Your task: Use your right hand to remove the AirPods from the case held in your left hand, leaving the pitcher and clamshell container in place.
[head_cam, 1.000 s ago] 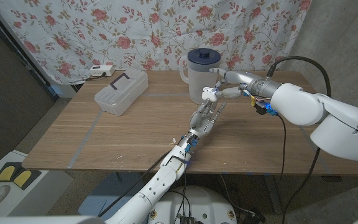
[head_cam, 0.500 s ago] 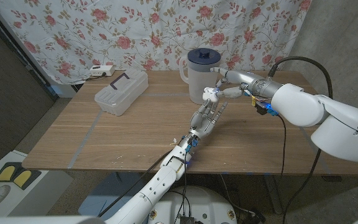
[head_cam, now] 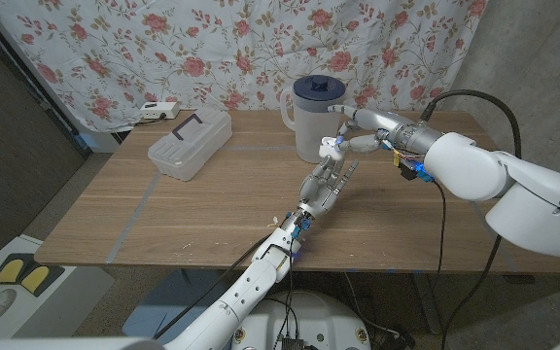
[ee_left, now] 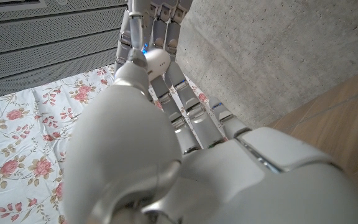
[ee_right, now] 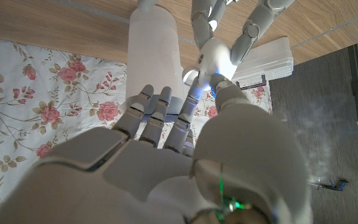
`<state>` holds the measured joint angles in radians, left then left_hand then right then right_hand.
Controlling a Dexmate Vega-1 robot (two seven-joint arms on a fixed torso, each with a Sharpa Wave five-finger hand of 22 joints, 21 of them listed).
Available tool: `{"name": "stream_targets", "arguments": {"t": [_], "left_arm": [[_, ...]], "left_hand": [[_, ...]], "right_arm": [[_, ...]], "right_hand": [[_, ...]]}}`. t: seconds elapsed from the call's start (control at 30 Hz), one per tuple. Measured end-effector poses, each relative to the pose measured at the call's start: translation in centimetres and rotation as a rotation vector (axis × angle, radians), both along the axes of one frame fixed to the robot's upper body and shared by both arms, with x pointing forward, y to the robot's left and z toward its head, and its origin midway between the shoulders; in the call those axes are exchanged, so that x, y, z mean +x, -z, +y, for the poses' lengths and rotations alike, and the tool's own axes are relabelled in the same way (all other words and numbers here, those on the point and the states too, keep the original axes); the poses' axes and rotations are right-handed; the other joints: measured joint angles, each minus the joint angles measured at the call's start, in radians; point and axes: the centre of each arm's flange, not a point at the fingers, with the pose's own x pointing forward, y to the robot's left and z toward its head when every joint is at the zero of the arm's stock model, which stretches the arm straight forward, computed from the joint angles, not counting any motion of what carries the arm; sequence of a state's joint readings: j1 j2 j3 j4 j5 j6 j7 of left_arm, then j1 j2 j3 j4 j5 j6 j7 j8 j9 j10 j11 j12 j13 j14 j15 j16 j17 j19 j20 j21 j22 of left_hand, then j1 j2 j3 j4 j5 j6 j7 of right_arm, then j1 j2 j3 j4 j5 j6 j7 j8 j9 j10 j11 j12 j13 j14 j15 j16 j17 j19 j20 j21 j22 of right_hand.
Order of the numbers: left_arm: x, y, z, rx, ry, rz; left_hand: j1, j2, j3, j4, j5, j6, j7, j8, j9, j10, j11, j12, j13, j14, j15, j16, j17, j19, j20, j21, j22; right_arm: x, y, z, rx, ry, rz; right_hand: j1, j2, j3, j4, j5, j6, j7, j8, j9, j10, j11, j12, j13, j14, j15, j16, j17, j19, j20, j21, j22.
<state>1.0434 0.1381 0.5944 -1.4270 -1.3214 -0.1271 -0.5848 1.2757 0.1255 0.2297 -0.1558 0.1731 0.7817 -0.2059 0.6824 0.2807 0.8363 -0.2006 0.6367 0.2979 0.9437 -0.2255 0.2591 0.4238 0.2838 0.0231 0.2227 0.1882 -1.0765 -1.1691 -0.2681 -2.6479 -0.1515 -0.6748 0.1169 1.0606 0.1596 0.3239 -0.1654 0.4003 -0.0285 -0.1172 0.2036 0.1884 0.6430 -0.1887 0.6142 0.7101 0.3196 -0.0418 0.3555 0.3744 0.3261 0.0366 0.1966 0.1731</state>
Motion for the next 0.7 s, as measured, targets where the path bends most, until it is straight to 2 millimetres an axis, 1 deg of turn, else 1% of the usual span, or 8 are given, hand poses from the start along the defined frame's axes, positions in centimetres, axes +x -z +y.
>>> {"name": "stream_targets", "arguments": {"t": [0.03, 0.17, 0.27, 0.47, 0.5, 0.57, 0.67, 0.7], "left_arm": [[0.0, 0.01, -0.01, 0.0, 0.0, 0.0], [-0.02, 0.0, -0.08, 0.002, 0.003, 0.0], [-0.02, 0.0, -0.12, 0.003, 0.005, 0.001], [0.02, 0.07, -0.17, 0.008, 0.002, 0.006], [0.02, 0.06, -0.17, 0.008, 0.002, 0.006], [0.02, 0.04, -0.18, 0.008, 0.002, 0.006], [0.0, 0.01, -0.18, 0.008, 0.002, 0.006], [0.01, 0.01, -0.19, 0.008, 0.001, 0.006]], "left_hand": [[0.0, 0.0, 0.0, 0.0, 0.0, 0.0, 0.0, 0.0, 0.0, 0.0, 0.0, 0.0, 0.0, 0.0, 0.0, 0.0, 0.0, 0.0, 0.0, 0.0, 0.0], [0.0, 0.0, -0.001, -0.001, 0.0, 0.0, 0.0, 0.0, 0.0, 0.0, 0.0, 0.0, 0.0, 0.0, 0.0, 0.0, 0.0, 0.0, 0.0, 0.0, 0.0], [0.0, 0.0, -0.001, -0.001, 0.0, 0.0, 0.0, 0.0, 0.0, 0.0, 0.0, 0.0, 0.0, 0.0, 0.0, 0.0, 0.0, 0.0, 0.0, 0.0, 0.0], [0.0, 0.0, -0.001, -0.001, -0.002, -0.001, 0.001, 0.0, 0.0, 0.0, 0.0, 0.0, 0.0, 0.0, 0.0, 0.0, 0.001, 0.0, 0.0, 0.0, 0.0], [0.0, 0.0, -0.001, -0.001, -0.002, -0.001, 0.001, 0.0, 0.0, 0.0, 0.0, 0.0, 0.0, 0.0, 0.0, -0.001, 0.001, 0.0, 0.0, 0.0, 0.0], [0.0, 0.0, -0.001, -0.001, 0.001, -0.001, 0.001, 0.0, 0.0, 0.0, 0.0, 0.0, 0.0, 0.0, 0.0, -0.003, 0.001, 0.0, 0.0, 0.0, 0.0], [0.0, 0.0, -0.002, -0.001, 0.001, -0.001, 0.001, 0.0, 0.0, 0.0, 0.0, -0.001, 0.0, 0.0, 0.0, -0.004, 0.001, 0.0, 0.0, 0.0, 0.0], [0.0, 0.0, -0.001, -0.001, 0.001, -0.001, 0.001, 0.0, 0.0, 0.0, 0.0, -0.001, 0.0, 0.0, 0.0, -0.004, 0.001, 0.0, 0.0, 0.0, 0.0]], "right_arm": [[0.0, 0.05, -0.02, 0.002, 0.0, 0.0], [-0.11, -0.02, -0.1, 0.014, -0.001, -0.016], [-0.23, -0.03, -0.16, 0.023, -0.004, -0.028], [-0.51, -0.11, -0.34, 0.045, -0.012, -0.057], [-0.56, -0.1, -0.42, 0.051, -0.014, -0.062], [-0.61, -0.12, -0.49, 0.058, -0.016, -0.071], [-0.79, -0.31, -0.36, 0.064, -0.026, -0.088], [-0.68, -0.12, -0.63, 0.073, -0.022, -0.085]], "right_hand": [[0.008, 0.0, 0.0, 0.0, -0.003, 0.006, 0.001, 0.0, 0.0, 0.0, 0.0, 0.004, 0.005, 0.007, 0.0, 0.0, 0.003, -0.004, -0.007, 0.0, 0.001], [0.015, 0.002, -0.004, 0.004, -0.016, 0.014, 0.0, 0.004, 0.0, 0.0, 0.0, 0.013, 0.008, 0.01, 0.001, 0.008, 0.012, 0.002, -0.012, 0.0, 0.002], [0.028, 0.003, -0.009, 0.0, -0.031, 0.027, -0.002, 0.004, 0.0, 0.0, 0.001, 0.025, 0.008, 0.017, -0.001, 0.019, 0.021, 0.002, -0.012, 0.0, 0.002], [0.039, 0.002, -0.014, 0.003, -0.049, 0.039, -0.001, 0.004, 0.0, 0.007, 0.007, 0.029, 0.008, 0.021, 0.001, 0.026, 0.032, 0.002, -0.012, 0.0, 0.002], [0.04, 0.001, -0.019, 0.003, -0.052, 0.042, 0.002, 0.004, 0.0, 0.009, 0.009, 0.031, 0.008, 0.021, 0.001, 0.026, 0.034, 0.002, -0.012, 0.0, 0.002], [0.04, 0.001, -0.02, 0.003, -0.056, 0.045, 0.005, 0.004, 0.0, 0.011, 0.011, 0.031, 0.008, 0.021, 0.001, 0.026, 0.036, 0.002, -0.012, 0.0, 0.002], [0.04, 0.001, -0.023, 0.007, -0.063, 0.05, 0.0, 0.004, 0.0, 0.011, 0.011, 0.031, 0.008, 0.021, 0.001, 0.032, 0.041, 0.002, -0.012, 0.0, 0.002], [0.04, 0.001, -0.023, 0.007, -0.069, 0.05, 0.0, 0.004, 0.0, 0.011, 0.011, 0.031, 0.008, 0.021, 0.001, 0.034, 0.043, 0.002, -0.012, 0.0, 0.002]]}}
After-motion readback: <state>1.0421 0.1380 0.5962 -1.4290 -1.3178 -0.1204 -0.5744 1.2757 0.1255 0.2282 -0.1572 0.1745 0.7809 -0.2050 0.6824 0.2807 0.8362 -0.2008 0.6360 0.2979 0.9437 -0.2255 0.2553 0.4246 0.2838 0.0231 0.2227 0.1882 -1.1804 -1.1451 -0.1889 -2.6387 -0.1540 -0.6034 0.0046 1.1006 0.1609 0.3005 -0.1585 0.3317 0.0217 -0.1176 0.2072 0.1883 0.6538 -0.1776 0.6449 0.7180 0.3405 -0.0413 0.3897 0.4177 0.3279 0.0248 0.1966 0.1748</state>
